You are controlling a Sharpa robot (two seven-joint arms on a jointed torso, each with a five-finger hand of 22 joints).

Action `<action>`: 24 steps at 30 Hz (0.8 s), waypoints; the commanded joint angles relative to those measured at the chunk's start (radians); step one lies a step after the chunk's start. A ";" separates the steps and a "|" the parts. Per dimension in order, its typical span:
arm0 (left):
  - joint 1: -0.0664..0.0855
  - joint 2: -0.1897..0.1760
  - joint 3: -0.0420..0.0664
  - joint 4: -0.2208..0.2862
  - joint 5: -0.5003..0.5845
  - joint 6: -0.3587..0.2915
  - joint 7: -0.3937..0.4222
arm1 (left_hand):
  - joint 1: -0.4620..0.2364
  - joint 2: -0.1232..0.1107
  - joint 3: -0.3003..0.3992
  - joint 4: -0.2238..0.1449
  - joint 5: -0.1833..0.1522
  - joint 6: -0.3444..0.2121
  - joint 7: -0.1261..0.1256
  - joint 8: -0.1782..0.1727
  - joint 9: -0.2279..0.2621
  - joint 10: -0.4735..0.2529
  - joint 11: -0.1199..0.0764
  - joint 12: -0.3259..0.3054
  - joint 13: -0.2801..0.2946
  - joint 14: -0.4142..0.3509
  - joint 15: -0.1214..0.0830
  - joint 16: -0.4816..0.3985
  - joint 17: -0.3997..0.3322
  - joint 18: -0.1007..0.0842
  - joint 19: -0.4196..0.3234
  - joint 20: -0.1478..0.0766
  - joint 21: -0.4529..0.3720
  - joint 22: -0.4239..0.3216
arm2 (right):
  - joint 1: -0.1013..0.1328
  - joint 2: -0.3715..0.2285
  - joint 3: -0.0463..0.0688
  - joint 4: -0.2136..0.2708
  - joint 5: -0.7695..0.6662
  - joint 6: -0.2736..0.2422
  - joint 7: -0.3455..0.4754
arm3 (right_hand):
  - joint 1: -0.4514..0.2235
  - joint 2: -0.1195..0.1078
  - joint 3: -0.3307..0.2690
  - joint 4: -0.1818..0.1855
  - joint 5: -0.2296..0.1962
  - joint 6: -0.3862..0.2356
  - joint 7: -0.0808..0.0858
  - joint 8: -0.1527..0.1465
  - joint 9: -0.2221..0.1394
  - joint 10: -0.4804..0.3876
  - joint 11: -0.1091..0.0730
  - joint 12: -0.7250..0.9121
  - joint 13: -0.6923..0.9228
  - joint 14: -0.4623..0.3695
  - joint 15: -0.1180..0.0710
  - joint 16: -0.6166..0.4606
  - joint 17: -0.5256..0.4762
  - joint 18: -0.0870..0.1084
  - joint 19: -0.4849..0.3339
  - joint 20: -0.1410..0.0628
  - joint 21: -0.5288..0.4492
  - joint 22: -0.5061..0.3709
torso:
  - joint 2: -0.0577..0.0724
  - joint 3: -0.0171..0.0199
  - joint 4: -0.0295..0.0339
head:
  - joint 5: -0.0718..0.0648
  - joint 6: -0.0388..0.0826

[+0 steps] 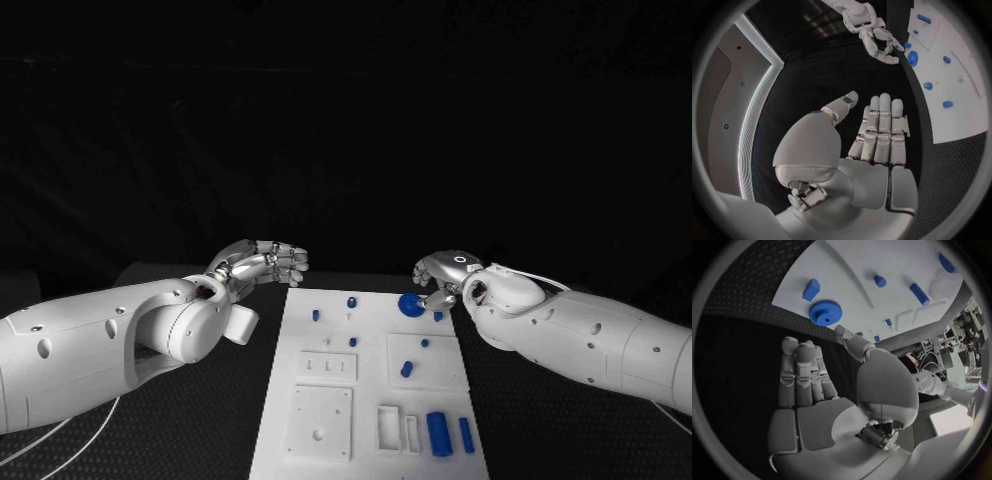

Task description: Assemble the parts on the task board

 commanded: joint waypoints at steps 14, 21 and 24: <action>0.000 0.005 -0.001 -0.002 -0.003 0.022 0.012 | -0.011 0.002 0.000 -0.007 -0.004 0.003 0.000 -0.005 0.002 -0.001 0.004 -0.002 0.002 0.003 0.002 -0.006 0.002 0.013 -0.007 -0.003 0.006 0.016 | -0.019 0.016 0.000 -0.031 -0.018 0.053 0.036 | -0.028 0.005 -0.081 -0.008 -0.001 -0.007 -0.017 0.015 0.011 0.194 -0.083 0.177 0.199 -0.037 -0.074 0.035 0.023 0.031 -0.012 -0.003 0.021 0.020 | 0.008 0.0048 0.0087 | -0.002 -0.010; 0.000 0.005 -0.001 -0.004 -0.003 0.023 0.010 | -0.012 0.002 0.001 -0.008 -0.004 0.002 0.000 -0.005 0.002 -0.001 0.004 -0.002 0.002 0.003 0.002 -0.006 0.002 0.013 -0.008 -0.003 0.006 0.016 | -0.019 0.024 0.000 -0.049 -0.001 0.062 0.044 | -0.017 0.024 -0.072 0.017 -0.003 -0.004 -0.036 0.011 0.009 0.016 -0.105 0.626 0.621 -0.032 -0.098 0.091 0.058 0.031 0.004 -0.016 0.070 0.024 | 0.008 0.0046 0.0095 | -0.003 -0.009; -0.001 0.007 -0.001 -0.005 -0.003 0.022 0.009 | -0.012 0.002 0.001 -0.008 -0.004 0.002 0.000 -0.005 0.002 -0.001 0.004 -0.003 0.002 0.003 0.002 -0.006 0.002 0.013 -0.008 -0.003 0.006 0.016 | -0.019 0.029 0.000 -0.062 0.006 0.071 0.046 | -0.017 0.033 -0.057 0.025 -0.001 -0.004 -0.039 0.009 0.007 -0.013 -0.112 0.729 0.706 -0.033 -0.101 0.120 0.081 0.031 0.006 -0.022 0.094 0.024 | 0.007 0.0052 0.0090 | -0.002 -0.010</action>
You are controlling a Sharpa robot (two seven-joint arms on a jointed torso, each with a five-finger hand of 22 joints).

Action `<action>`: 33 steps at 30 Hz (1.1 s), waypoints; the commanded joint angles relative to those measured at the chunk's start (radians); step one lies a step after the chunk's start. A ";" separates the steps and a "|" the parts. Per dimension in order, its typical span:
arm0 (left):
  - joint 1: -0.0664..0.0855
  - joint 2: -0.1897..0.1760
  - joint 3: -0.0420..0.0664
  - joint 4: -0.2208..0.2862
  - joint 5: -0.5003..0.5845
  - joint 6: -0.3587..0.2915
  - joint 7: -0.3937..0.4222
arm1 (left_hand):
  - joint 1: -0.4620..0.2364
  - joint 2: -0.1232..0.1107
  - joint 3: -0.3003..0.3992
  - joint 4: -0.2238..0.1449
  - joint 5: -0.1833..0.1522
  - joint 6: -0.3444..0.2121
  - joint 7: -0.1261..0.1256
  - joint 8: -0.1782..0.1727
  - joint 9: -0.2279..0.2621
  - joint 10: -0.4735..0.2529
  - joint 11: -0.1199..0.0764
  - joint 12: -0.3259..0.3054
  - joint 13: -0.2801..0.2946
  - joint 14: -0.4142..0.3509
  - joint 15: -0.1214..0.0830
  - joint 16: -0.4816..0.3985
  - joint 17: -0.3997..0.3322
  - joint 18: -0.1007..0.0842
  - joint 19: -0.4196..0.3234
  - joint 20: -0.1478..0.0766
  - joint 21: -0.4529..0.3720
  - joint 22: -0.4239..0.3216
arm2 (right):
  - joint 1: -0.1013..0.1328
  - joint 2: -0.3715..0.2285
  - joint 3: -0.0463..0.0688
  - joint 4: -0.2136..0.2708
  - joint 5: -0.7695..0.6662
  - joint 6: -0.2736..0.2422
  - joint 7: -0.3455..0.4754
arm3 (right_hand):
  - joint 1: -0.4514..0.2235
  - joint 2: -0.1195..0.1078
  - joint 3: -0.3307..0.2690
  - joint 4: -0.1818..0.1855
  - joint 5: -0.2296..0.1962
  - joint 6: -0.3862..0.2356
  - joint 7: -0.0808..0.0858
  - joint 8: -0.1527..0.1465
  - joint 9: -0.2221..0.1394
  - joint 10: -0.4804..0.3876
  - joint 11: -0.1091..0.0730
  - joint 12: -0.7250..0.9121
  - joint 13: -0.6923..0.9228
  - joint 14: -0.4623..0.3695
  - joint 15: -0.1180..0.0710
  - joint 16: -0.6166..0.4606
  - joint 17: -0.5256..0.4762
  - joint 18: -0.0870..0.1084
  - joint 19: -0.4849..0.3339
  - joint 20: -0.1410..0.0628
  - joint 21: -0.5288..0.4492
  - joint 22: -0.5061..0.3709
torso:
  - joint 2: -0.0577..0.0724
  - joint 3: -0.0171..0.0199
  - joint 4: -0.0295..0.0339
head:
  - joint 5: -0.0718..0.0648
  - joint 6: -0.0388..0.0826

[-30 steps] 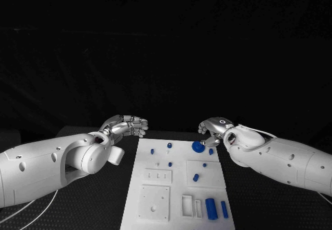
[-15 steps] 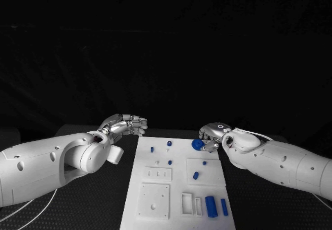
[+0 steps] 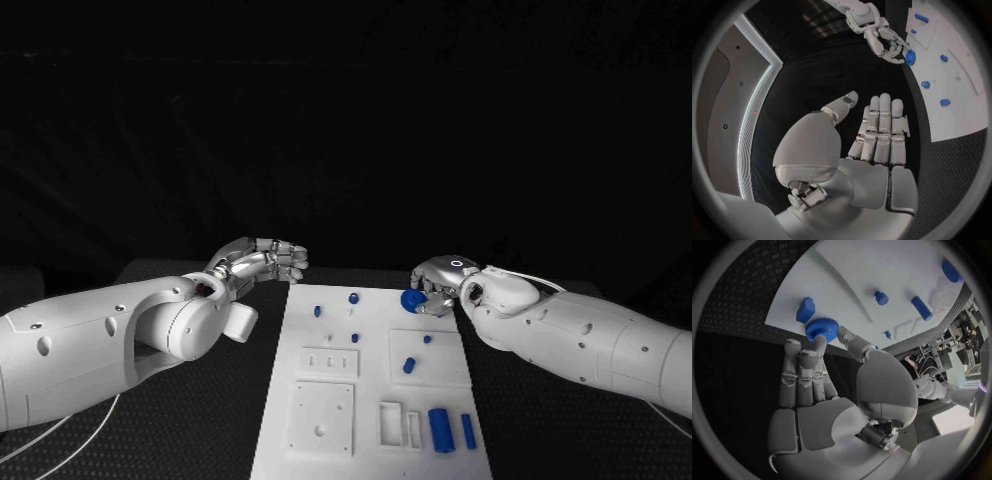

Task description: Assemble the parts on the task board

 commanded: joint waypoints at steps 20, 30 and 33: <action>0.000 0.000 0.001 0.009 -0.003 0.018 0.007 | -0.012 0.001 0.002 -0.007 -0.004 0.001 0.000 -0.006 0.003 -0.002 0.005 -0.003 0.002 0.003 0.002 -0.007 0.002 0.019 -0.004 0.001 0.006 0.016 | -0.003 0.034 0.000 -0.059 0.038 0.062 0.030 | -0.017 0.038 0.062 0.024 -0.002 -0.003 -0.004 -0.007 -0.004 -0.068 -0.004 0.209 0.165 -0.012 -0.008 0.077 0.081 0.006 -0.008 -0.015 0.078 0.023 | 0.000 0.0000 -0.0003 | 0.008 -0.005; 0.000 -0.003 0.001 0.012 -0.004 0.017 0.006 | -0.013 0.001 0.002 -0.008 -0.003 0.001 0.001 -0.007 0.003 -0.002 0.005 -0.004 0.003 0.003 0.002 -0.007 0.003 0.019 -0.004 0.001 0.007 0.016 | -0.006 0.038 0.000 -0.062 0.026 0.091 0.028 | -0.019 0.048 0.067 0.025 -0.002 0.005 -0.001 -0.003 -0.002 -0.070 -0.002 0.217 0.169 -0.012 -0.006 0.081 0.088 0.006 -0.010 -0.016 0.088 0.023 | 0.000 0.0009 -0.0019 | 0.011 -0.010; 0.000 -0.002 0.001 0.013 -0.004 0.018 0.006 | -0.013 0.001 0.003 -0.008 -0.003 0.001 0.001 -0.007 0.003 -0.002 0.005 -0.004 0.003 0.003 0.002 -0.007 0.003 0.019 -0.004 0.001 0.007 0.016 | -0.008 0.039 0.000 -0.067 0.020 0.103 0.028 | -0.017 0.053 0.070 0.023 -0.002 0.013 0.001 0.001 0.000 -0.069 0.000 0.222 0.171 -0.011 -0.004 0.083 0.091 0.006 -0.011 -0.016 0.092 0.023 | 0.000 0.0006 -0.0006 | 0.009 -0.012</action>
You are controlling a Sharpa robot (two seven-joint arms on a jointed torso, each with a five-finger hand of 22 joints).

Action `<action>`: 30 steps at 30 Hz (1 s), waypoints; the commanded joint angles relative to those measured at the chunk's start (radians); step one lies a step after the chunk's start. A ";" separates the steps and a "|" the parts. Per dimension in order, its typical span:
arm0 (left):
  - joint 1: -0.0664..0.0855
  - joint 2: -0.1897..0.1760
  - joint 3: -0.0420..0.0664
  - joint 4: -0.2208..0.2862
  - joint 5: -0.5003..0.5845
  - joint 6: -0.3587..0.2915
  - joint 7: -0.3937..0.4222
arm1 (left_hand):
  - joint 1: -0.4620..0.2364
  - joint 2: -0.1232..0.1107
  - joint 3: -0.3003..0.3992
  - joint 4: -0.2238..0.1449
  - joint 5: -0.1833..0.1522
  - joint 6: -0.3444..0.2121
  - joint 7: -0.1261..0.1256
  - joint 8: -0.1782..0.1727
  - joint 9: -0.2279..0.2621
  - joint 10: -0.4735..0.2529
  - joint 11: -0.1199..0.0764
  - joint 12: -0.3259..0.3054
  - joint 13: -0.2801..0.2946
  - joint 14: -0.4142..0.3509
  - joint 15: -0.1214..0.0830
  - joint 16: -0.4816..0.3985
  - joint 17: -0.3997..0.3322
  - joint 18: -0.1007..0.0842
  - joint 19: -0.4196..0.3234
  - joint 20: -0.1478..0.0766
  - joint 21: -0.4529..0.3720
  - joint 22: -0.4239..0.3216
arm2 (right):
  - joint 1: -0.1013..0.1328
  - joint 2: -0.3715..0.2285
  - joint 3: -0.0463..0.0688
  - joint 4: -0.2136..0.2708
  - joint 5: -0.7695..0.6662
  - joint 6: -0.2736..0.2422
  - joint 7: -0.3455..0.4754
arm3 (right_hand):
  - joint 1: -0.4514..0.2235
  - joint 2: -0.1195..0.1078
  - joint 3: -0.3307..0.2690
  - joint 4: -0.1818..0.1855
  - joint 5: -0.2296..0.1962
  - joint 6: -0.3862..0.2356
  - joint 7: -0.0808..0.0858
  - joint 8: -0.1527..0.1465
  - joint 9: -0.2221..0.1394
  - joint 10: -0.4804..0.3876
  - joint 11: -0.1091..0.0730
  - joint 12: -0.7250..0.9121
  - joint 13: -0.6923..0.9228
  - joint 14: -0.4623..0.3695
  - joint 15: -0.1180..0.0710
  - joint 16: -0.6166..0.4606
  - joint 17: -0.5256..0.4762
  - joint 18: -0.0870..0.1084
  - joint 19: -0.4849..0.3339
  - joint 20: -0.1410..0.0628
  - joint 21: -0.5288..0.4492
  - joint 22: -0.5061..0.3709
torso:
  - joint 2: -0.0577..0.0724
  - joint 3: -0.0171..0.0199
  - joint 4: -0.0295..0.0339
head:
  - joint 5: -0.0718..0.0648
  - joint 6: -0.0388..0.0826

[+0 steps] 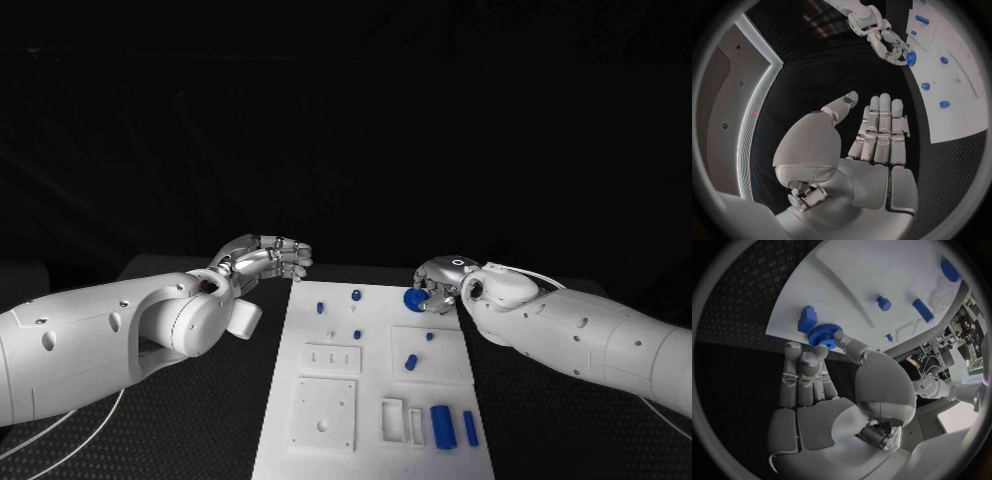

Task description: Assemble the parts on the task board

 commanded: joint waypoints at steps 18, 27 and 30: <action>0.001 0.002 0.001 0.005 -0.004 0.015 0.006 | -0.012 0.000 0.001 -0.006 -0.003 0.001 0.001 -0.007 0.002 -0.003 0.005 -0.004 0.002 0.003 0.002 -0.007 0.002 0.010 -0.004 0.001 0.007 0.016 | -0.020 0.014 -0.002 -0.016 -0.039 0.077 0.007 | 0.001 0.048 0.029 -0.009 -0.002 0.055 0.013 0.023 0.007 -0.011 0.010 0.018 0.005 -0.010 0.009 0.009 0.015 0.015 -0.011 -0.002 0.019 0.022 | -0.002 0.0002 0.0015 | 0.001 -0.004; 0.001 0.000 0.001 0.006 -0.004 0.012 0.005 | -0.012 0.000 0.001 -0.006 -0.003 0.001 0.001 -0.007 0.002 -0.003 0.005 -0.004 0.002 0.003 0.002 -0.007 0.002 0.010 -0.005 0.001 0.007 0.016 | -0.022 0.011 -0.002 -0.010 -0.075 0.042 0.001 | -0.018 0.076 0.046 -0.010 -0.002 0.130 -0.006 0.054 0.020 -0.007 -0.007 0.027 0.004 -0.007 -0.006 0.012 0.025 0.015 -0.012 0.001 0.036 0.021 | -0.002 0.0003 -0.0007 | 0.000 -0.001; 0.001 0.002 0.001 0.006 -0.005 0.003 -0.003 | -0.012 0.000 0.001 -0.006 -0.003 0.001 0.001 -0.007 0.003 -0.002 0.005 -0.004 0.002 0.003 0.002 -0.008 0.002 0.010 -0.005 0.001 0.007 0.016 | -0.022 0.012 -0.002 -0.008 -0.085 0.013 -0.008 | -0.027 0.073 0.049 -0.010 -0.002 0.148 -0.012 0.061 0.024 -0.005 -0.013 0.029 0.003 -0.004 -0.011 0.013 0.027 0.015 -0.011 0.000 0.041 0.020 | -0.002 -0.0001 0.0000 | -0.002 0.001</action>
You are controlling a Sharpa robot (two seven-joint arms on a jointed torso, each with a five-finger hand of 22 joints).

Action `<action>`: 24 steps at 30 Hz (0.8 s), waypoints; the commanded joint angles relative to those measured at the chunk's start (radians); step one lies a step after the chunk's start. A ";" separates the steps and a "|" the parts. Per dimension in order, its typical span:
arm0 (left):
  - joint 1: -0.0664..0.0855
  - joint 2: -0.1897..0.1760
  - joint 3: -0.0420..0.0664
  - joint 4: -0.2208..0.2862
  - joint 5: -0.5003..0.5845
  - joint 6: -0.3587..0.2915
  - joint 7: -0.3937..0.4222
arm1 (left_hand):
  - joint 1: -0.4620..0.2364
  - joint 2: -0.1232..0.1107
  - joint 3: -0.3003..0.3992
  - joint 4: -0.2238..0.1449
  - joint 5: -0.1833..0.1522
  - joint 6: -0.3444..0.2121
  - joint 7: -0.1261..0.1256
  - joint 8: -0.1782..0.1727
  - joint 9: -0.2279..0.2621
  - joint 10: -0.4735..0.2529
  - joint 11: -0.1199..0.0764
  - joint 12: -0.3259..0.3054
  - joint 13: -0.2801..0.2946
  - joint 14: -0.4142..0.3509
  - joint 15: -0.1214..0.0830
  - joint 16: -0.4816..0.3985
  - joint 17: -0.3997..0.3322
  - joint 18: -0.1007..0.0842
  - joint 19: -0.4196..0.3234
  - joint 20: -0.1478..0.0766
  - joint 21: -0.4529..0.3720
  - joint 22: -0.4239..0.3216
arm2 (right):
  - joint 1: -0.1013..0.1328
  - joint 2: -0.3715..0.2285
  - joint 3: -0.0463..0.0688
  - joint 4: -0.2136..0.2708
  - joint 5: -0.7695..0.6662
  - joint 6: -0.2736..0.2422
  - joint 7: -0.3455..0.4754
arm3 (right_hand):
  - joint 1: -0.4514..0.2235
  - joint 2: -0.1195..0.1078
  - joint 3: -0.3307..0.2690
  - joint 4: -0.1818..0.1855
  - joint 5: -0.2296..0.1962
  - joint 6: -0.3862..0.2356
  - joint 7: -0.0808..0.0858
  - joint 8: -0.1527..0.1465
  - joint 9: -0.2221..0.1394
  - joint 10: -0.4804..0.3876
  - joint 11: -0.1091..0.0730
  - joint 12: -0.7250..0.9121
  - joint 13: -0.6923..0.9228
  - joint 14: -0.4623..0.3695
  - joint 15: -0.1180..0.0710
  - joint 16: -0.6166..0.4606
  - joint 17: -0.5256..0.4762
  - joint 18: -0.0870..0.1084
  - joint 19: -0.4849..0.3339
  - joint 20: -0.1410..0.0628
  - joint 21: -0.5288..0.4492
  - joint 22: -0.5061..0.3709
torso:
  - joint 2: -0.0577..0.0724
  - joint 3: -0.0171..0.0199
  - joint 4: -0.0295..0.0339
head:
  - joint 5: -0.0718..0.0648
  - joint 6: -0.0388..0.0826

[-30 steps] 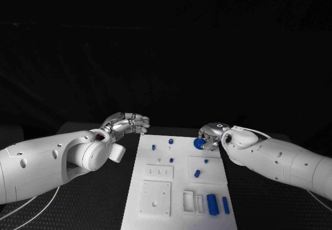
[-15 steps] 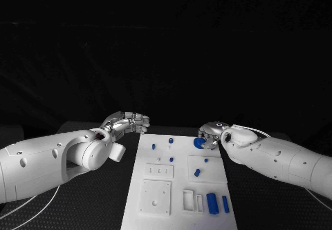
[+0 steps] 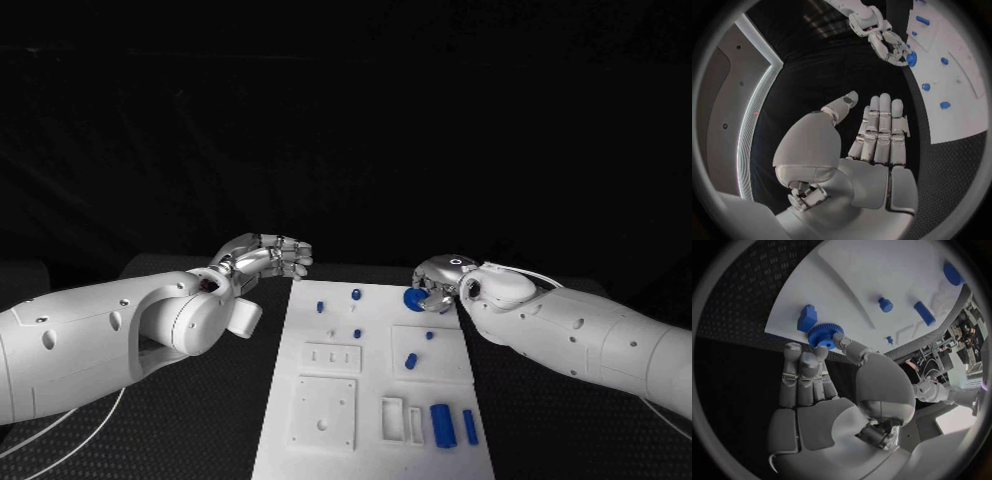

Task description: Assemble the parts on the task board

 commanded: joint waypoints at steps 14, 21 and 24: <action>0.001 0.000 0.001 0.004 -0.006 -0.006 -0.006 | -0.008 0.004 0.007 -0.011 0.002 0.001 0.001 -0.005 0.003 -0.004 0.006 -0.006 0.003 0.004 0.002 -0.004 0.003 0.013 -0.005 0.000 0.005 0.016 | -0.005 -0.009 -0.007 0.049 -0.101 -0.090 -0.076 | -0.022 -0.025 0.007 0.002 0.000 0.146 -0.002 0.004 0.010 0.016 -0.014 0.009 -0.008 0.015 -0.014 0.004 0.006 0.013 0.008 -0.006 0.015 0.018 | 0.000 -0.0007 0.0000 | -0.002 0.004; 0.001 0.001 0.001 0.006 -0.006 -0.004 -0.002 | -0.007 0.004 0.008 -0.012 0.002 0.001 0.001 -0.005 0.004 -0.005 0.006 -0.006 0.003 0.004 0.002 -0.005 0.004 0.013 -0.005 0.000 0.005 0.016 | 0.015 -0.019 -0.007 0.115 -0.139 -0.119 -0.122 | -0.010 -0.048 0.018 0.001 -0.001 0.152 -0.004 0.003 0.012 0.024 -0.016 0.009 -0.012 0.022 -0.016 0.003 0.008 0.013 0.015 -0.009 0.019 0.016 | -0.001 -0.0005 -0.0009 | 0.004 0.010; 0.001 0.000 0.002 0.006 -0.006 -0.005 -0.003 | -0.007 0.004 0.009 -0.012 0.002 0.001 0.001 -0.005 0.004 -0.005 0.006 -0.007 0.003 0.004 0.002 -0.005 0.004 0.013 -0.005 0.000 0.005 0.016 | 0.020 -0.018 -0.007 0.145 -0.160 -0.130 -0.140 | -0.009 -0.052 0.023 0.006 -0.001 0.156 -0.005 0.003 0.013 0.027 -0.017 0.008 -0.014 0.025 -0.017 0.003 0.009 0.013 0.018 -0.010 0.021 0.015 | -0.002 -0.0010 -0.0023 | 0.004 0.011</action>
